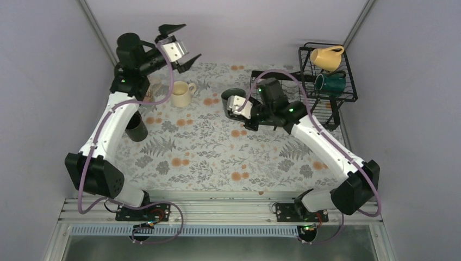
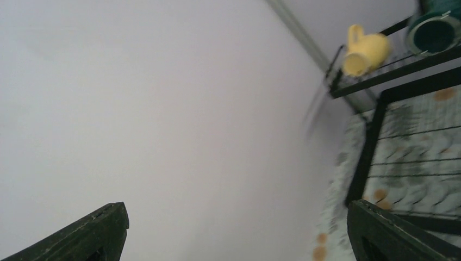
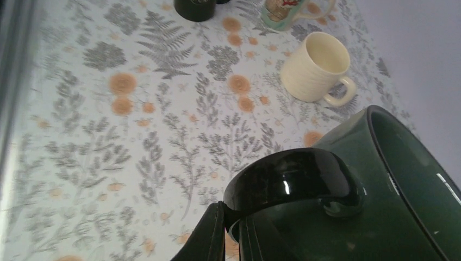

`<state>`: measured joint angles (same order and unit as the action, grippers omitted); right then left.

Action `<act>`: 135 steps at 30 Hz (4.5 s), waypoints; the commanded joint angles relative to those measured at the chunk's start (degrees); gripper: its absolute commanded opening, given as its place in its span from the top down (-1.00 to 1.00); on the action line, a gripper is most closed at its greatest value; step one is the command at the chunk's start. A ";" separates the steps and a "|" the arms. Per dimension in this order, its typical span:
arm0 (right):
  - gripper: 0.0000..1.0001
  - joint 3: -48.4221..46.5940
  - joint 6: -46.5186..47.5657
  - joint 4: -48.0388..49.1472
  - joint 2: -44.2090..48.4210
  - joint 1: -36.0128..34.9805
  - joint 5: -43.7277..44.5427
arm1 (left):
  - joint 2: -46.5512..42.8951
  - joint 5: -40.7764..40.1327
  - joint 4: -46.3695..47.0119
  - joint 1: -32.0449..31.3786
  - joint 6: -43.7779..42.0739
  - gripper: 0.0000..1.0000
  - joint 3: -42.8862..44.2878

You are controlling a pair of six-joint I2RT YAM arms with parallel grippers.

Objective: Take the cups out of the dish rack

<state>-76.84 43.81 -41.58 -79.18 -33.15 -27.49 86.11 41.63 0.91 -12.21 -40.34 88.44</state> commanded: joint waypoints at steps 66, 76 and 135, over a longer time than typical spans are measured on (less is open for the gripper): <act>0.93 -4.50 -7.95 80.92 -54.17 -30.35 34.24 | -17.68 -1.46 24.46 37.60 8.48 -1.00 -29.51; 0.86 -6.23 -8.07 79.63 -56.15 -30.73 35.18 | -18.01 -0.76 24.51 37.99 8.11 -1.00 -30.17; -0.56 -16.02 25.66 -6.79 5.96 42.95 22.76 | -14.05 -14.91 -4.39 14.91 -2.54 -1.00 -12.16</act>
<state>-90.00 60.36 -41.50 -74.06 3.99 2.94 71.37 26.09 -2.57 3.33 -41.39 76.42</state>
